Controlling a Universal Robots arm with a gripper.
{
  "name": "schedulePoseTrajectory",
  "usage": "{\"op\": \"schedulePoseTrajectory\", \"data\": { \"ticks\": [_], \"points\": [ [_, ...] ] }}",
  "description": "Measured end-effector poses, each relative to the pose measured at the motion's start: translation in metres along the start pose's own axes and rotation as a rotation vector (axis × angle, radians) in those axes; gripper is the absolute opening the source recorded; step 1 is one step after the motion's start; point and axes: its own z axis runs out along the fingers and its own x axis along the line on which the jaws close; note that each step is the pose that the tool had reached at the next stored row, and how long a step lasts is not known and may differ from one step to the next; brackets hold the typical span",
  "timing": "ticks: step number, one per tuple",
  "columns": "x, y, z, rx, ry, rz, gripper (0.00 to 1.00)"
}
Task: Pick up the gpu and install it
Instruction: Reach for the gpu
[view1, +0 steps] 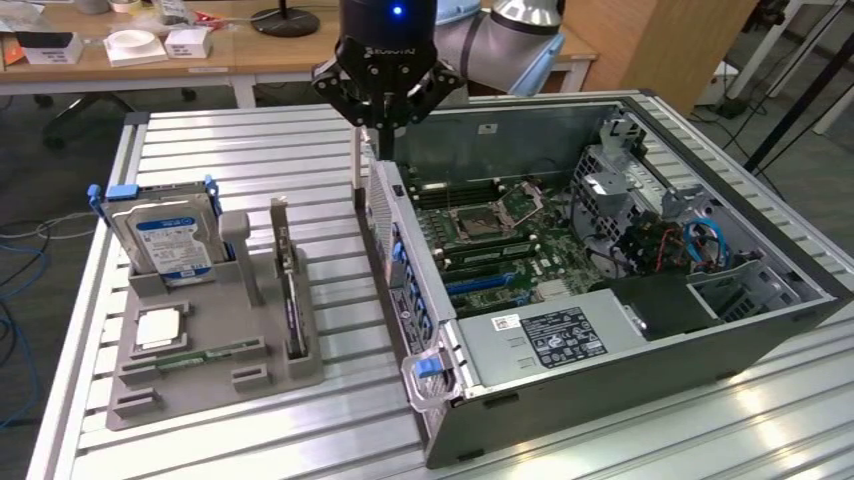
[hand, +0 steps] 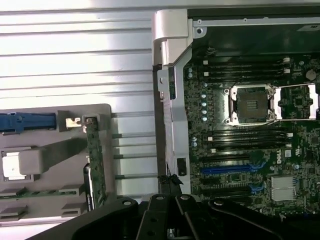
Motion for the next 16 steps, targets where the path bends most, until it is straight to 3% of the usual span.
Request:
{"op": "schedulePoseTrajectory", "data": {
  "ticks": [16],
  "points": [
    [0.032, -0.0314, -0.0017, 0.0000, 0.0000, -0.001, 0.11]
  ]
}}
